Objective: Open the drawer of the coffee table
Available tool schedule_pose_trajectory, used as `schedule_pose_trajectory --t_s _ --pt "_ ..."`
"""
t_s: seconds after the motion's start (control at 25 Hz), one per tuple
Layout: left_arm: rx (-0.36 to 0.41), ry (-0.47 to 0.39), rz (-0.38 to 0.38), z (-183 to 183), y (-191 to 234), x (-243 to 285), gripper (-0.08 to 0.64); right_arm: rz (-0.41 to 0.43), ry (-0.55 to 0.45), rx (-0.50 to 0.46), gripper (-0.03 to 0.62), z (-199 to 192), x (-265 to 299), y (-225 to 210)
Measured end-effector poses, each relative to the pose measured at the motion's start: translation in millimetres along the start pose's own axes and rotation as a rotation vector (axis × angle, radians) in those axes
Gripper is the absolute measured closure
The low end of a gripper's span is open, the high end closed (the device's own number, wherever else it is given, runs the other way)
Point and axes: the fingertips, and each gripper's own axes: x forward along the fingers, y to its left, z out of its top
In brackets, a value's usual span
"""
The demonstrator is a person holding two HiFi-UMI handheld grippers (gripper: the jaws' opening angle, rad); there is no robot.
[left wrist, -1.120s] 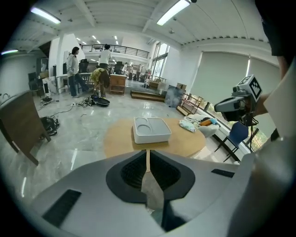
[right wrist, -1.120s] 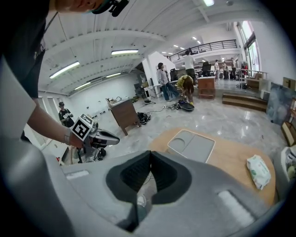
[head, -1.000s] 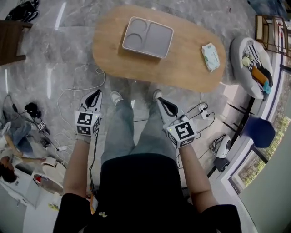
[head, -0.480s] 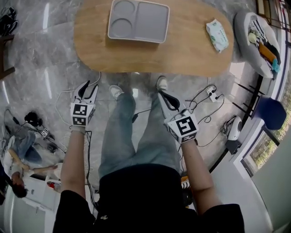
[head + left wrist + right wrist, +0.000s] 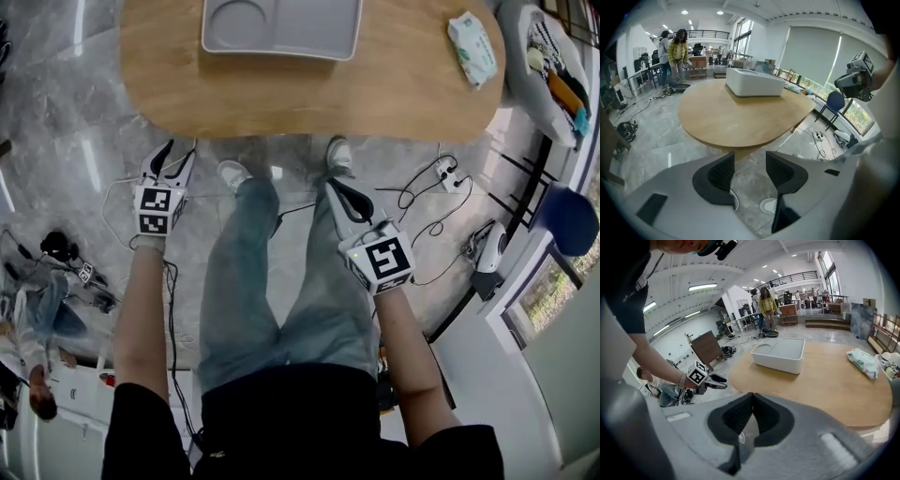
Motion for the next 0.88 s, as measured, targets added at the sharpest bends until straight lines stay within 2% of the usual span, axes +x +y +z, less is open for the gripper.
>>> schedule_pose_trajectory --t_s 0.32,0.6,0.8,0.88 --pt "0.058 -0.002 0.007 -11 9 41 0.285 -0.034 0.041 0.053 0.594 -48 13 -9" --pt "0.077 -0.06 0.015 -5 24 61 0.285 -0.064 0.049 0.081 0.594 -71 16 -16" --pt "0.095 -0.04 0.001 -6 26 72 0.289 -0.073 0.053 0.088 0.594 -77 16 -13" --pt "0.106 -0.029 0.002 -8 27 73 0.324 -0.074 0.052 0.087 0.594 -77 16 -12"
